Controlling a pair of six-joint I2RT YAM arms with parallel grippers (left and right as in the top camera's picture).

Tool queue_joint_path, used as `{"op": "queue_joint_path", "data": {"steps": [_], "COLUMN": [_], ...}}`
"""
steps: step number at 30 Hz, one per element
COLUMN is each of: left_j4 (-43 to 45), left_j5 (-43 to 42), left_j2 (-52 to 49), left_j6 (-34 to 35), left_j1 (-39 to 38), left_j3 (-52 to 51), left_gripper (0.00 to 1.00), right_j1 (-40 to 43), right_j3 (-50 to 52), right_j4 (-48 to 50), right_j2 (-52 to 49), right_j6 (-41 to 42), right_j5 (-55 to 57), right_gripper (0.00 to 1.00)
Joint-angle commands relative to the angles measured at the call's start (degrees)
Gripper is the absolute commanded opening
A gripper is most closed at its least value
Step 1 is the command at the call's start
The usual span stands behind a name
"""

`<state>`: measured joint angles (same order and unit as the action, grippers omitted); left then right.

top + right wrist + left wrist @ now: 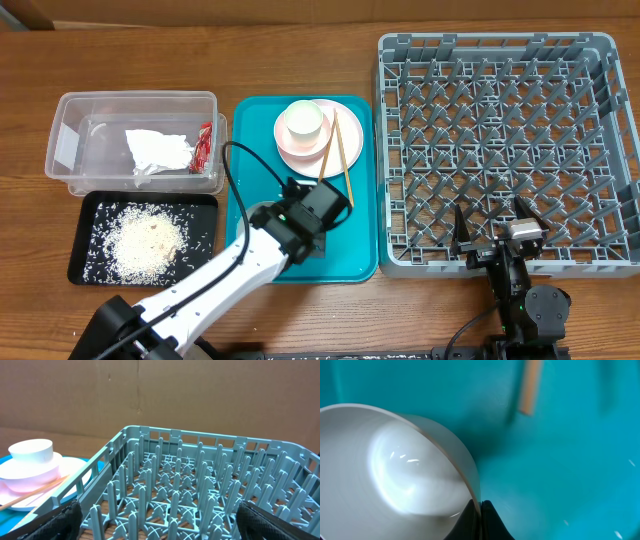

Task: Sort waste into correct bins and load items into the dishwasher
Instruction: 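Return the empty bowl to the teal tray and release it, then raise the left arm aside and move the right gripper toward the chopsticks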

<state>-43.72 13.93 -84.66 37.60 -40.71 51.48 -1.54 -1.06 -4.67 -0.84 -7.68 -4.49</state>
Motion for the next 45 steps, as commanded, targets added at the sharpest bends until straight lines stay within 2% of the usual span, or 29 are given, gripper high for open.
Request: {"op": "queue_joint_path", "data": {"steps": [1,8,13,14,19,21,25,29,31,33,37,42,45], "left_j4": [0.52,0.55,1.77,2.01,1.88,1.57,1.53,0.13,-1.38,-2.29,-2.29,-0.39,1.20], "left_j5": [1.75,-0.46,-0.44,-0.44,-0.50,-2.16,-10.91,-18.99,-20.15,-19.98,-19.93,-19.78,-22.47], "left_j2": [-0.35,-0.35,-0.35,-0.35,-0.17,0.15,0.96,1.20,1.20,1.20,1.16,1.09,1.09], "left_j6": [1.07,0.92,0.90,0.90,0.72,0.70,-1.51,-4.92,-5.31,-5.49,-5.44,-5.25,-5.22], "left_j1": [2.95,5.22,5.22,5.22,5.70,6.58,9.97,14.51,16.85,19.06,23.30,29.27,33.57], "left_j3": [0.66,0.66,0.66,0.66,2.49,4.96,12.37,19.76,22.51,24.09,24.33,24.33,24.33], "left_gripper": [0.04,0.07,0.24,0.25,0.23,0.23,0.23,0.26,0.27,0.34,0.43,0.50,0.60], "right_j1": [-0.11,-0.11,-0.11,-0.11,-0.11,-0.11,-0.11,-0.11,-0.11,-0.11,-0.11,-0.20,-2.10], "right_j3": [0.61,0.61,0.61,0.61,0.61,0.61,0.50,-2.75,-6.25,-11.74,-27.56,-53.48,-68.48], "right_j4": [0.26,0.28,0.28,0.42,0.33,0.50,4.00,0.00,-0.57,-2.19,-11.98,-34.21,-49.20], "right_j2": [0.61,0.61,0.61,0.61,0.61,0.61,0.61,-0.13,-1.66,-4.59,-15.52,-38.88,-53.29], "right_j6": [0.13,0.13,0.13,0.13,0.24,2.69,9.97,19.34,21.70,21.68,21.31,21.24,21.27], "right_j5": [-0.13,-0.13,-0.13,-0.13,-0.35,-1.88,-9.35,-10.95,-12.00,-12.66,-13.94,-20.70,-23.61], "right_gripper": [1.00,1.00,1.00,1.00,1.00,1.00,1.00,1.00,1.00,1.00,1.00,1.00,0.99]}}
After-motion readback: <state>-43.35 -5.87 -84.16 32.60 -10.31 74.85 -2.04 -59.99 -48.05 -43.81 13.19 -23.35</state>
